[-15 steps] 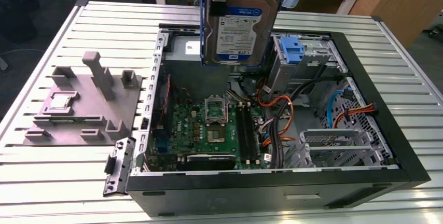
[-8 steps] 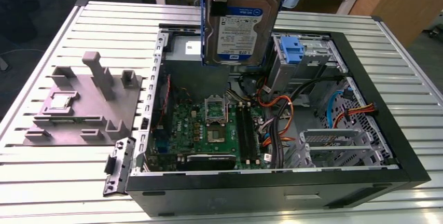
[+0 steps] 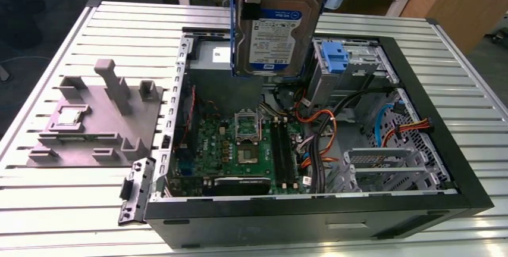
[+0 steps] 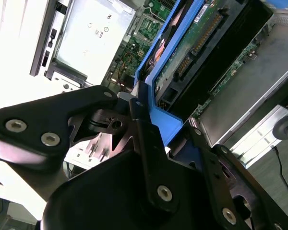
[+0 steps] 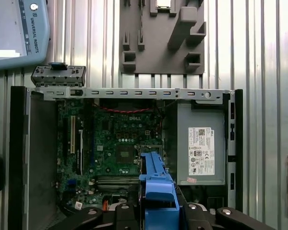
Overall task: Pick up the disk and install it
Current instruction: 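Insert the disk into the insertion slot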
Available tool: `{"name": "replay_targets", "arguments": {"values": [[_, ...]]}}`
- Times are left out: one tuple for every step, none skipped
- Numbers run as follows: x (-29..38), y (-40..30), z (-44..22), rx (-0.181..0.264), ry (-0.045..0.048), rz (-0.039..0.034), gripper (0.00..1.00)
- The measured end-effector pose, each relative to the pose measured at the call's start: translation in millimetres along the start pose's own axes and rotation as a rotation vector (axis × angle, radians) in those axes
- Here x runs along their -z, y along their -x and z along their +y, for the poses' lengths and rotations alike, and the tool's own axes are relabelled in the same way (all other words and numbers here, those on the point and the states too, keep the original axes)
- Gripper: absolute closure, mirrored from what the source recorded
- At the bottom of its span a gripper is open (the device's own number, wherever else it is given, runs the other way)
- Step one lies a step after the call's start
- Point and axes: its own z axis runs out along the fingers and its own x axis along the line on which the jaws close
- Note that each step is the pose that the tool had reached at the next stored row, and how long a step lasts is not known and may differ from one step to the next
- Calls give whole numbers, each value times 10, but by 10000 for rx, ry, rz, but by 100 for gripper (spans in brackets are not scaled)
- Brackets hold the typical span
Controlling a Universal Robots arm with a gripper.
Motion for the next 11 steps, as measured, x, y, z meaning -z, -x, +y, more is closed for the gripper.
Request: {"name": "replay_targets", "arguments": {"values": [[-1, -29, 0, -1, 0, 0, 63], [0, -59, 0, -1, 1, 1, 63], [-1, -91, 0, 0, 0, -1, 63], [-1, -126, -1, -1, -1, -2, 63], [0, -162, -1, -2, 0, -1, 63], [0, -195, -1, -1, 0, -1, 63], [0, -222, -2, -1, 0, -1, 63], [-1, -242, -2, -1, -1, -2, 63], [-1, -252, -4, -1, -1, -2, 63], [-2, -258, -12, -1, -1, -1, 63], [-3, -261, -30, -1, -1, -2, 63]]}}
